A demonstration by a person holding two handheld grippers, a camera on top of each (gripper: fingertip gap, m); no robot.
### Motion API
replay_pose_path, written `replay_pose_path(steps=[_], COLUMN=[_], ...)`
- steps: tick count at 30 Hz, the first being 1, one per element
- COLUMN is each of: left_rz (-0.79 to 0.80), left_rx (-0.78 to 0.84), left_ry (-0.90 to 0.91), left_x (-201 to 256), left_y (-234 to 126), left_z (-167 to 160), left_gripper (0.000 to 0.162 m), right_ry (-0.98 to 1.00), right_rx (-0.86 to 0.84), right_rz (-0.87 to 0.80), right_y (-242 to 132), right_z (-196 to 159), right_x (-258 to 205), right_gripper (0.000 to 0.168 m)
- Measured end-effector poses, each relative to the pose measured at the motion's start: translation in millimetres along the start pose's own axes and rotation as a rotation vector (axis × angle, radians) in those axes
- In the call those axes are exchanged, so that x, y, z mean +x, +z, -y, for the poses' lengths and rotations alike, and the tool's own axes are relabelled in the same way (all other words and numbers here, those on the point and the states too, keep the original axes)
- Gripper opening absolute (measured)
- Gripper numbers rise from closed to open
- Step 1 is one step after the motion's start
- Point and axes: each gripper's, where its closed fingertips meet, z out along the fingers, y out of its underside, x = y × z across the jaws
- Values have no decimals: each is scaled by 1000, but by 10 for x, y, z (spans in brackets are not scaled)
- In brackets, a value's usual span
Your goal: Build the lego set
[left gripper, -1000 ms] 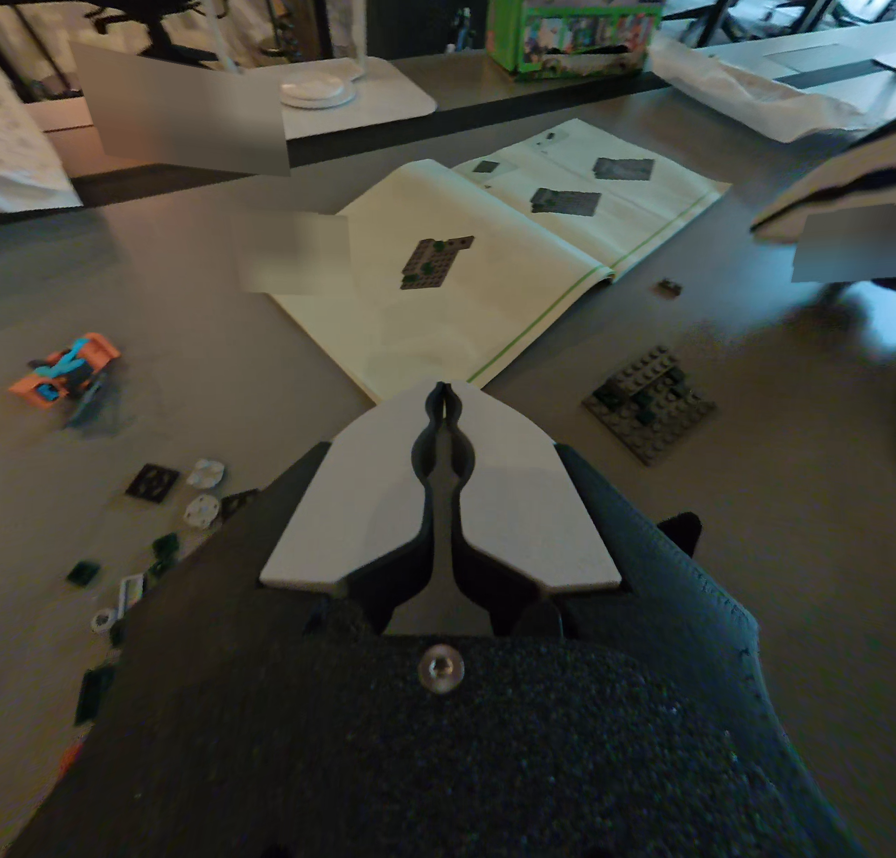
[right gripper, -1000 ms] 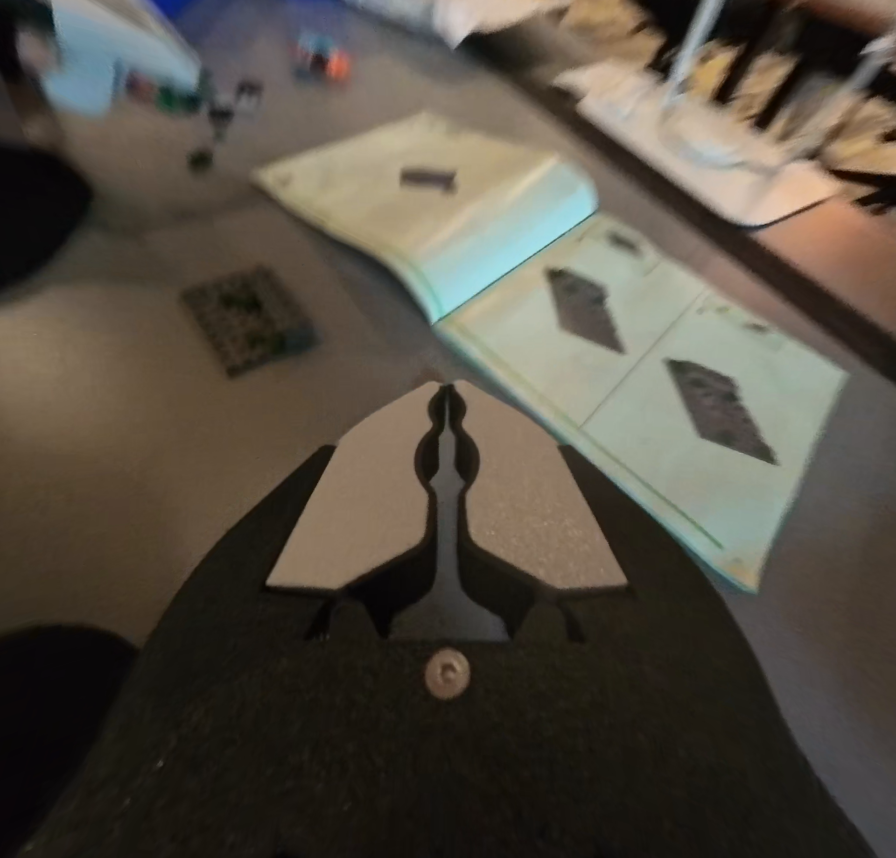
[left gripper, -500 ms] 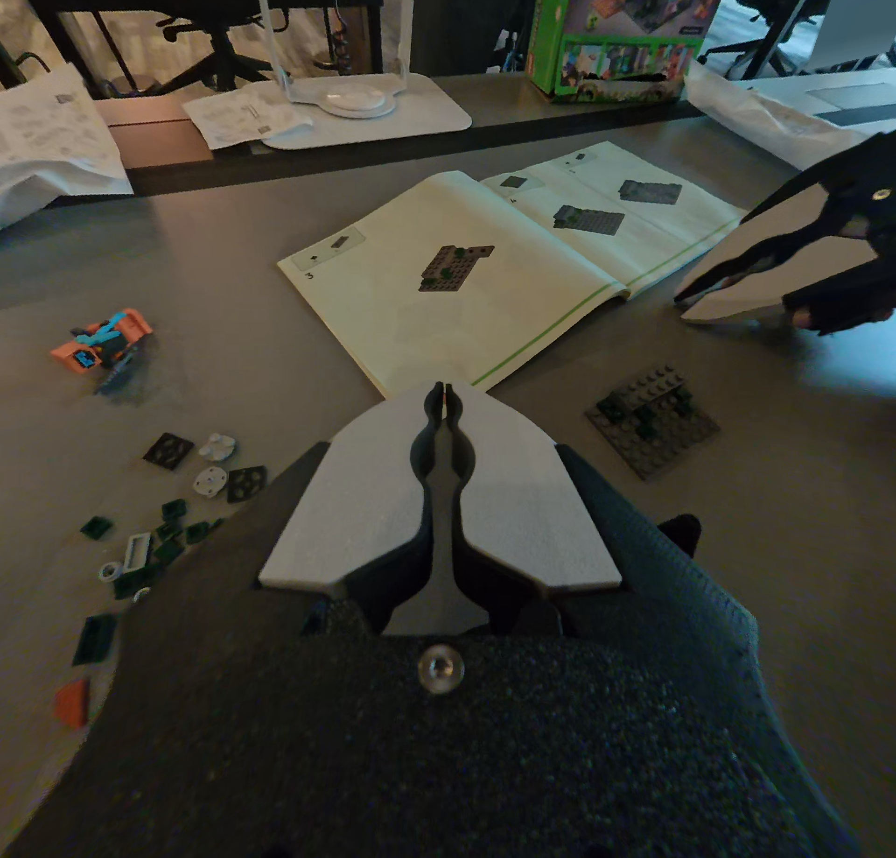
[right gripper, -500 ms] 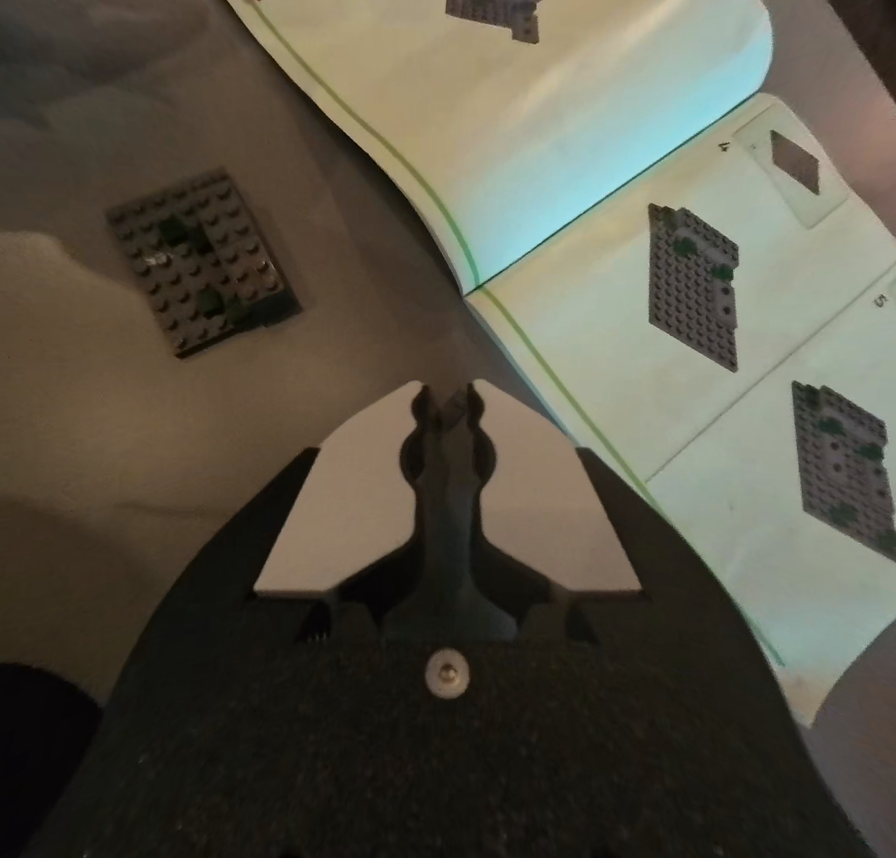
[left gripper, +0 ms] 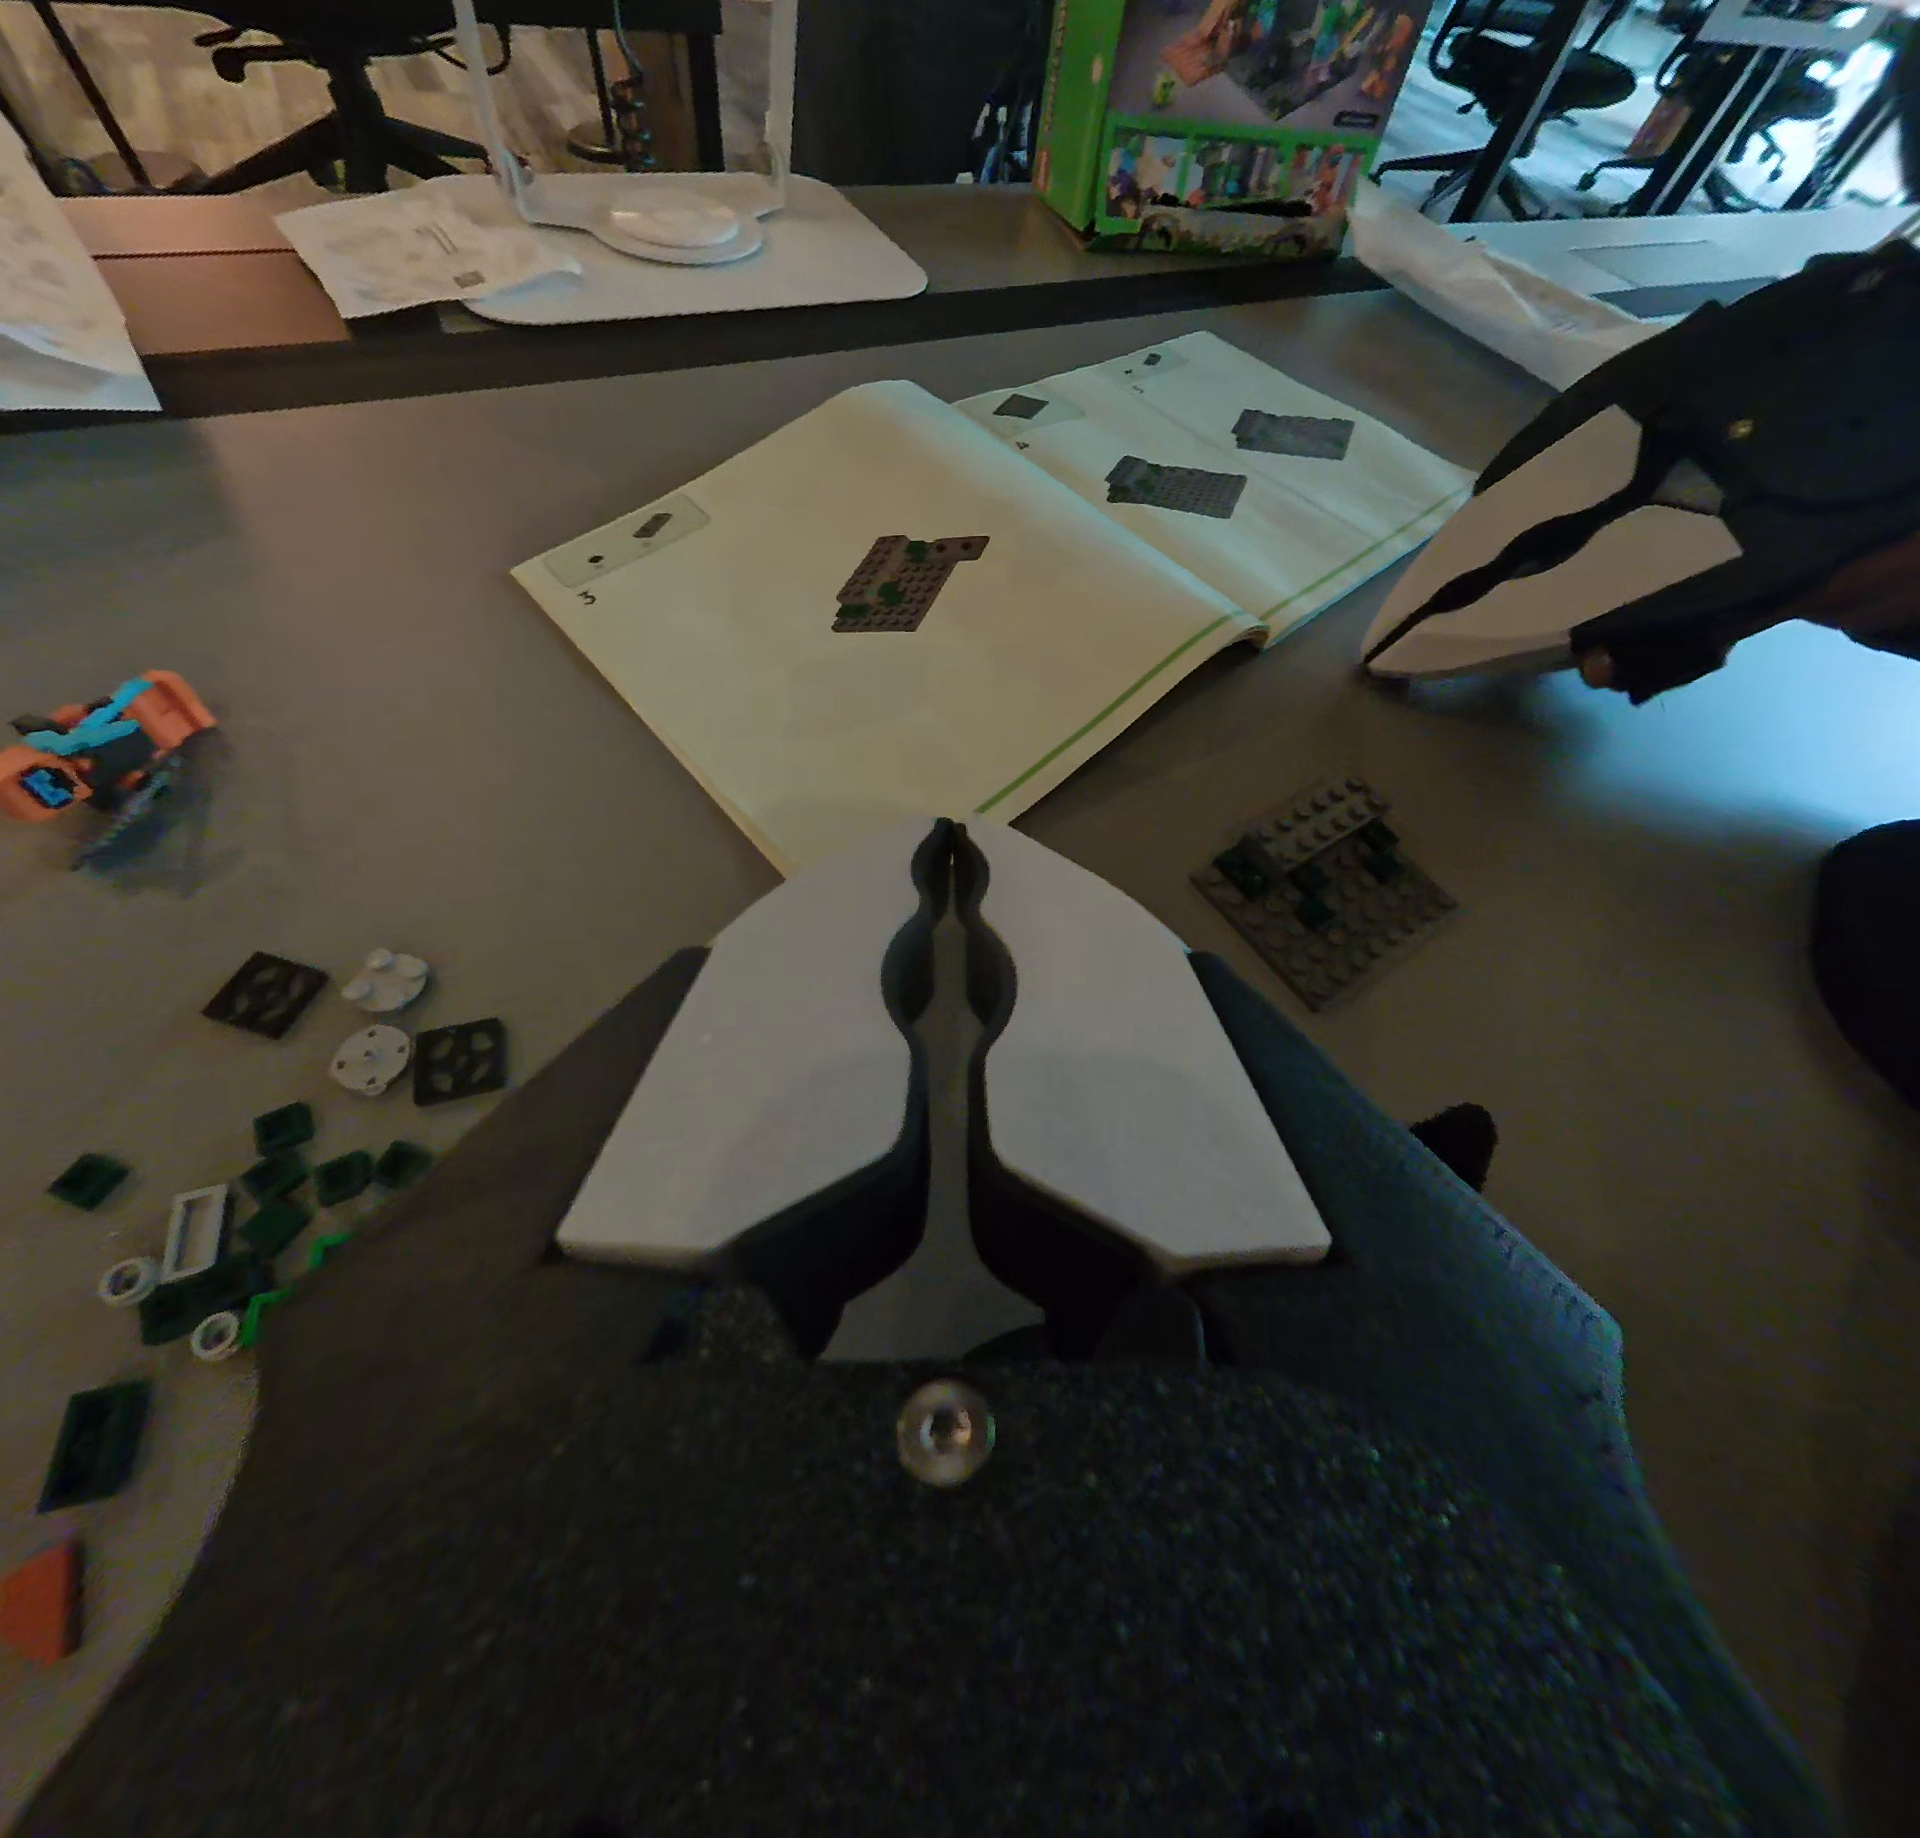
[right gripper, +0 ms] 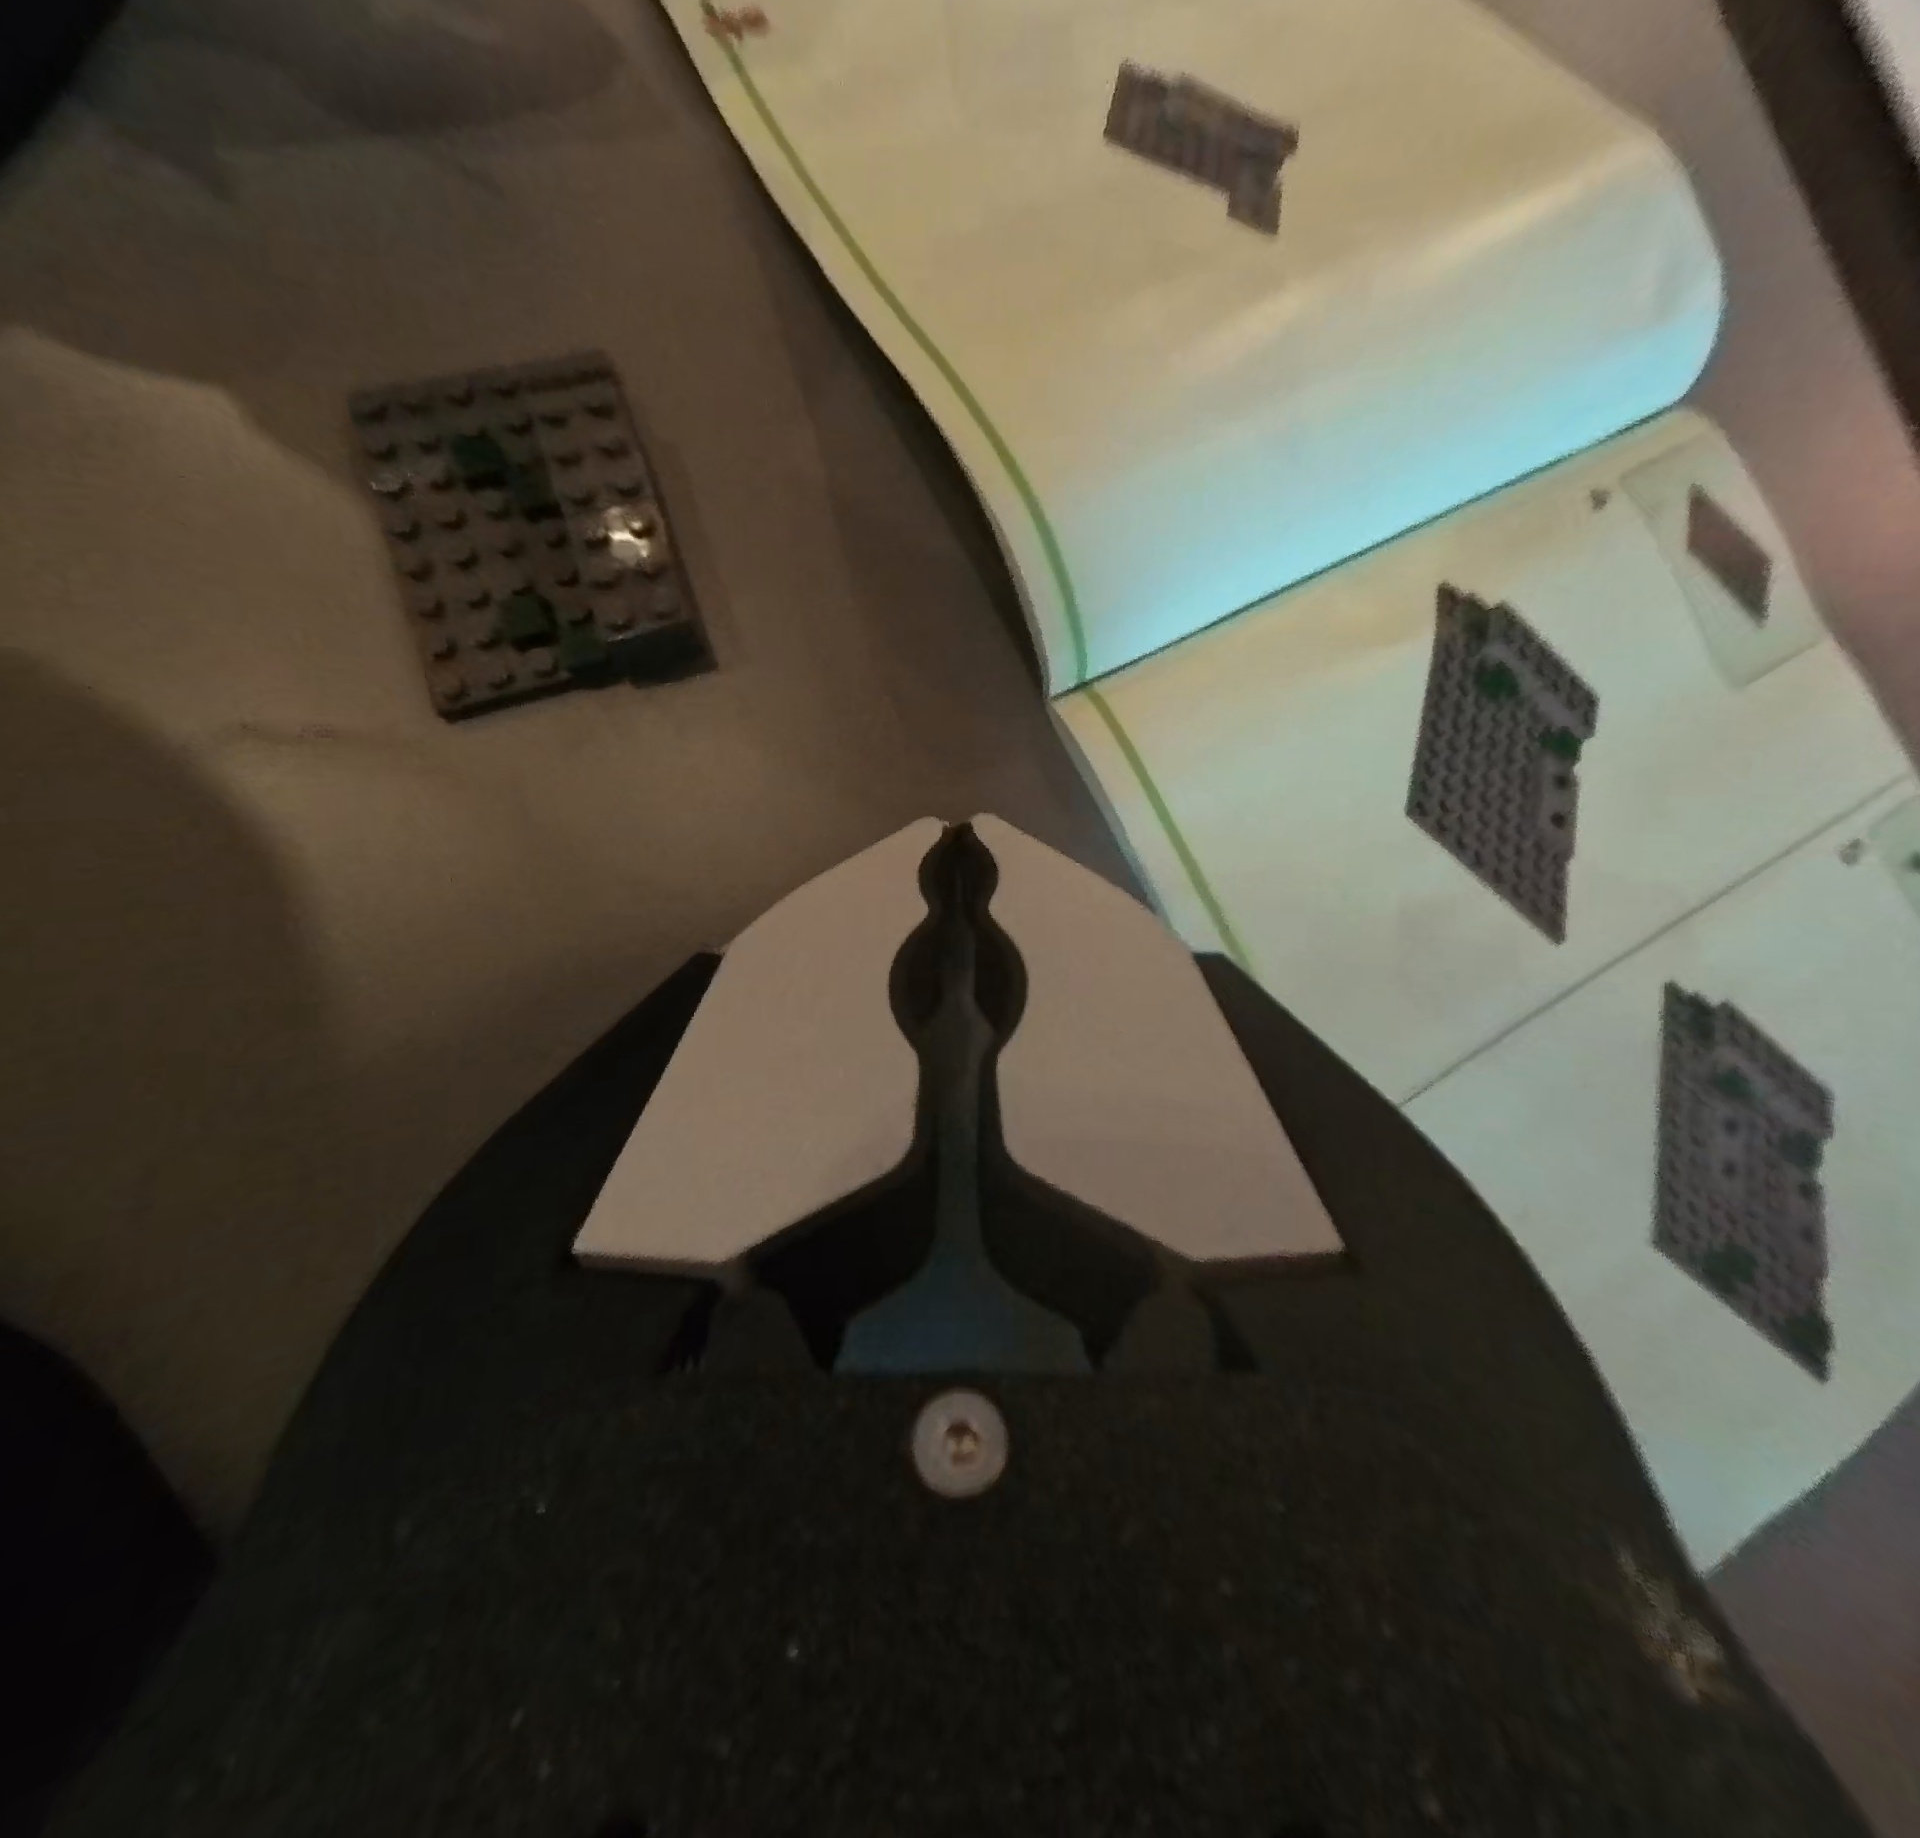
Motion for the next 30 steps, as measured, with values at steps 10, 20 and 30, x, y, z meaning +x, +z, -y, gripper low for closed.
replay_pose_path(steps=[10, 20, 30], left_rz=[-36, -52, -65], left_rx=[-9, -12, -11], left_ry=[4, 12, 0], left_x=[47, 76, 82], left_y=[16, 19, 16], left_z=[-19, -29, -32], left_gripper=[0, 0, 0], right_ry=[105, 168, 178], right_rx=[59, -22, -76], right_rz=[-93, -96, -26], right_y=[-191, -103, -17], right_z=[15, -150, -166], right_x=[41, 23, 14], right_gripper=[19, 20, 8])
